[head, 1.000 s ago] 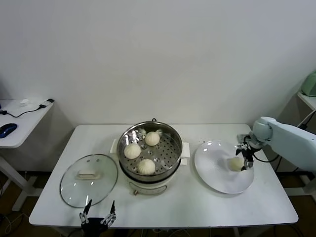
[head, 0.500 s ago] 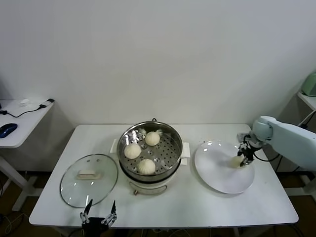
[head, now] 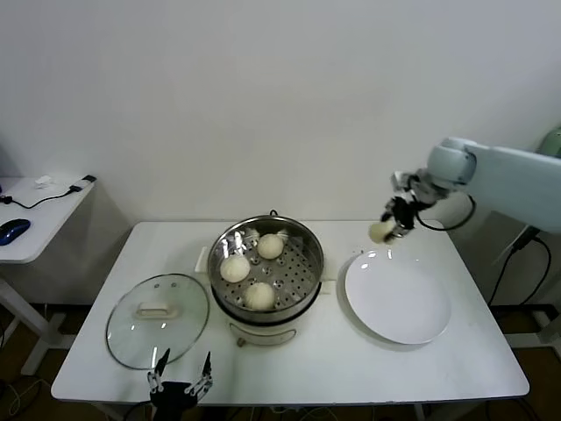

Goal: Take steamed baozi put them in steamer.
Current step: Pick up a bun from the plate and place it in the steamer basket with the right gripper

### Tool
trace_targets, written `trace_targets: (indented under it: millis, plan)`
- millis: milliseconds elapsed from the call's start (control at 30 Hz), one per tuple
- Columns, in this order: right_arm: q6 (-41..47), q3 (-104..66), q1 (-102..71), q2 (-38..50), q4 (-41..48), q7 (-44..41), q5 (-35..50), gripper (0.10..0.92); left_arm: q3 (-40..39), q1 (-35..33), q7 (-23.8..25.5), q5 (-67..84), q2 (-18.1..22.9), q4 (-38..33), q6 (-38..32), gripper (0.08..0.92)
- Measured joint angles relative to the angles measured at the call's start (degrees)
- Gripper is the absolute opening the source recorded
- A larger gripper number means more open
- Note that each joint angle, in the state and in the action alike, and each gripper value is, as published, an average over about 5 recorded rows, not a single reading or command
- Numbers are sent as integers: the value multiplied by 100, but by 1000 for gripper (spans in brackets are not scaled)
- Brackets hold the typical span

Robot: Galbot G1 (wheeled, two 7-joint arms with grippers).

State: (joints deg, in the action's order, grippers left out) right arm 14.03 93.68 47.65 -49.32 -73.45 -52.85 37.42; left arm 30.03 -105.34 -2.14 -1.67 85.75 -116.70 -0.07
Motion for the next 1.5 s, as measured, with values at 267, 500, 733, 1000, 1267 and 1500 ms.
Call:
trace_targets:
  millis: [267,500,733,1000,1267,1500]
  plan:
    - [455,220,573,-796,-677,473,1054,500,14,35,7,43,-26,-64,26,823]
    - [740,234,318,-1397,-789,856,1362,499,46,59,17,78,-25,-78,58,823]
    - [844,256,-134,-1746,-615,1058,1294,500,67,66,19,93,-13,-31,63,823]
    - [889,283,-480,-1849,-533,1154,1096,501,77,73,21,110,-7,5,70,823]
    - [864,244,-707,-1833,-472,1229,946,552,74,70,20,115,19,19,69,823]
    - [673,157,-707,-1783,-374,1121,1007,753,72,52,20,111,25,-27,96,823]
